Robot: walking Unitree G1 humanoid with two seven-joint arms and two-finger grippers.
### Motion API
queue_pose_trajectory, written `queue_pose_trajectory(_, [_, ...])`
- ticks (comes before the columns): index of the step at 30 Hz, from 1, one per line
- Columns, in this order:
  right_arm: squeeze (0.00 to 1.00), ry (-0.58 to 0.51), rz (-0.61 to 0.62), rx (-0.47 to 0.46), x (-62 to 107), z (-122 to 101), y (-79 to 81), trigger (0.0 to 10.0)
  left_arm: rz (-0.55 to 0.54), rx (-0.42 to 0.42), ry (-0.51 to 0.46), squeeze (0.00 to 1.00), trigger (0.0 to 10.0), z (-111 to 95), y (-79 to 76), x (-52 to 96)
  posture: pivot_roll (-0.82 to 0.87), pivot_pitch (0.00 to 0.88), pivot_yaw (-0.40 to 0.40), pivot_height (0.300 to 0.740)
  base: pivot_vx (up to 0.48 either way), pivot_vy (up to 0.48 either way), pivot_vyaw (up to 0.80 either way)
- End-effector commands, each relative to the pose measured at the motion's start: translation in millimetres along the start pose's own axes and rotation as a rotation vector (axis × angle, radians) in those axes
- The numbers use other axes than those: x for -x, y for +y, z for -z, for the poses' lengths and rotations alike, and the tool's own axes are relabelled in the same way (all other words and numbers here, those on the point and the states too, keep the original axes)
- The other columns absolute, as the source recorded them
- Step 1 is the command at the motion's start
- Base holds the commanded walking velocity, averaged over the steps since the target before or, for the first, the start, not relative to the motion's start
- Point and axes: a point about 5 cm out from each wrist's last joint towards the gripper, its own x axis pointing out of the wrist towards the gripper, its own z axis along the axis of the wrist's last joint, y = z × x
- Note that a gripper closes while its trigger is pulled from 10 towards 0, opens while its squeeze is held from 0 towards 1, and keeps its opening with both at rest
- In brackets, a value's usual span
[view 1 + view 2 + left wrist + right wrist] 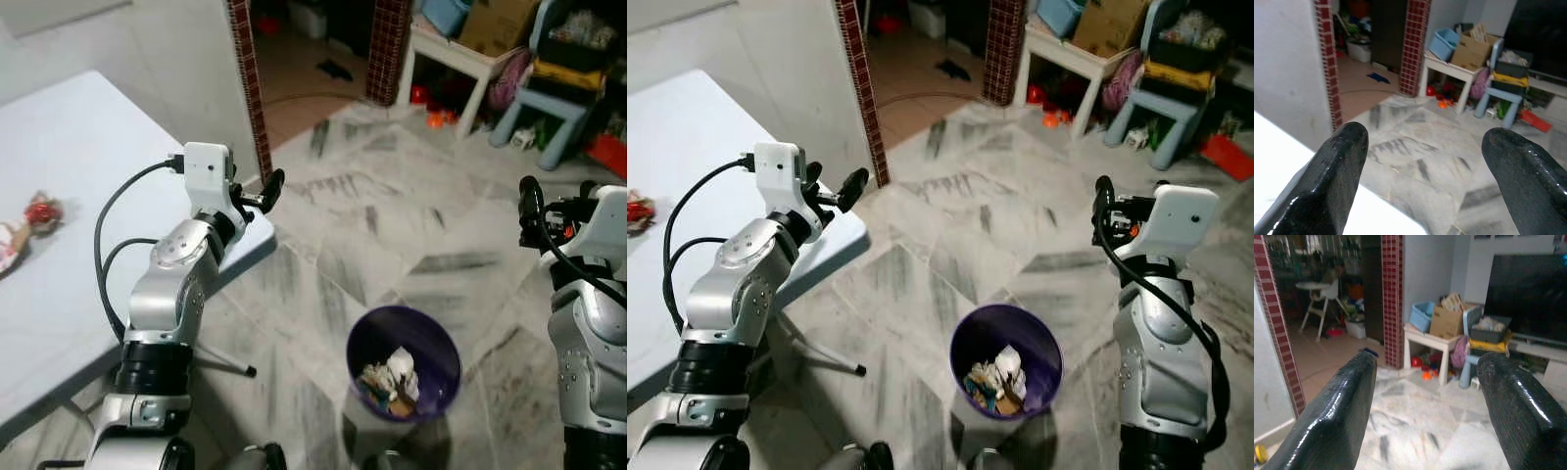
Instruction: Picking trash to rubbish bin
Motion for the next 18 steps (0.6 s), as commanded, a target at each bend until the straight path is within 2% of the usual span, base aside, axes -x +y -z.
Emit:
queue_pose_trajectory(1, [0.0, 0.009, -0.004, -0.003, 5.1, 1.9, 2.2, 10.0, -0.027, 0.003, 0.001, 0.0, 10.0, 1.6, 5.8, 3.4, -0.11, 0.04, 0.034, 0.74, 0.0, 0.0, 0.0])
queue_pose_trajectory(8, [0.0, 0.022, -0.002, -0.031, 12.9, 8.2, 5.4, 10.0, -0.06, -0.002, 0.029, 0.0, 10.0, 10.9, 11.8, 6.3, -0.11, 0.021, 0.04, 0.74, 0.0, 0.0, 0.0])
queue_pose_trajectory(18, [0.0, 0.046, 0.01, -0.042, 21.4, 17.5, 8.6, 10.0, -0.091, 0.032, 0.069, 0.0, 10.0, 24.0, 18.0, 11.9, -0.11, 0.0, 0.044, 0.74, 0.0, 0.0, 0.0])
